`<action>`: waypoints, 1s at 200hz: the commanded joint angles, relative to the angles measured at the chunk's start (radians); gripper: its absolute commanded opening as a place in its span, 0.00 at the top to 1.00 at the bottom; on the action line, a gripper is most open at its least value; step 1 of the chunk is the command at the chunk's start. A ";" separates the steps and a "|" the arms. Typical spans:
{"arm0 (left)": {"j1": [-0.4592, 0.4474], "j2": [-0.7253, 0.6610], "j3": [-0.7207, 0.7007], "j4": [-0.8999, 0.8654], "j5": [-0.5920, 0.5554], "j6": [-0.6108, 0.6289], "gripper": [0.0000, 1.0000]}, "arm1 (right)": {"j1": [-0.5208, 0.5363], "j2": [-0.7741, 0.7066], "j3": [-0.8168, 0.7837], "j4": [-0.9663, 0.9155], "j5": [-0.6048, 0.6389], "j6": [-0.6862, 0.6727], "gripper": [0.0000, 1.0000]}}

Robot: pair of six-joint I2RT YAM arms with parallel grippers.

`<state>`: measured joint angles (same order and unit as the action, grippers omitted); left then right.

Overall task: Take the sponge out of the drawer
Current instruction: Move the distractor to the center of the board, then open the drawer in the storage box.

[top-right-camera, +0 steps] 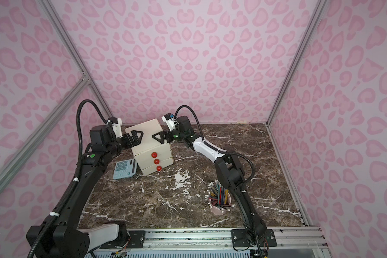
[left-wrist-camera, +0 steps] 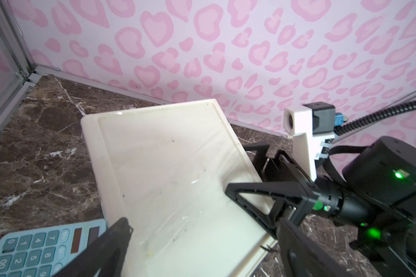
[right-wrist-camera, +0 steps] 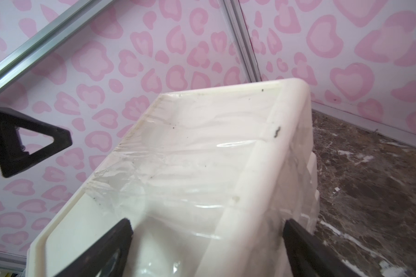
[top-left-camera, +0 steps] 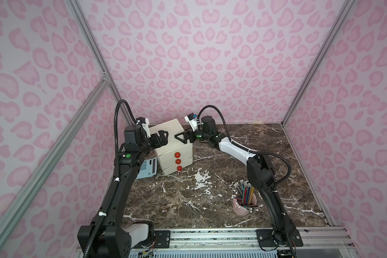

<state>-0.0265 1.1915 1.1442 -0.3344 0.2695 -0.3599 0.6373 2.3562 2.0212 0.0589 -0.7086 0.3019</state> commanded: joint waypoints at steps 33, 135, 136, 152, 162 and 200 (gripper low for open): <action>-0.001 -0.018 -0.001 -0.026 -0.024 -0.001 0.03 | -0.030 -0.163 -0.055 -0.252 0.165 -0.227 0.01; -0.002 -0.005 -0.035 0.023 -0.023 -0.005 0.03 | 0.126 -0.951 -1.143 0.598 0.386 0.058 0.01; -0.003 -0.005 -0.036 0.025 -0.023 -0.005 0.03 | 0.126 -0.955 -1.150 0.607 0.379 0.061 0.01; -0.003 0.003 -0.032 0.037 -0.007 -0.006 0.03 | 0.116 -1.009 -1.197 0.633 0.327 0.159 0.01; -0.003 0.006 -0.028 0.038 -0.001 -0.004 0.03 | 0.131 -1.031 -1.237 0.688 0.292 0.154 0.01; -0.003 0.034 -0.012 0.069 0.046 -0.010 0.03 | 0.235 -1.044 -1.241 0.650 0.364 -0.006 0.03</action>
<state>-0.0292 1.2076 1.1122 -0.3206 0.2672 -0.3664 0.8387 1.2949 0.7517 0.6636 -0.3851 0.3779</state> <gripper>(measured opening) 0.972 0.990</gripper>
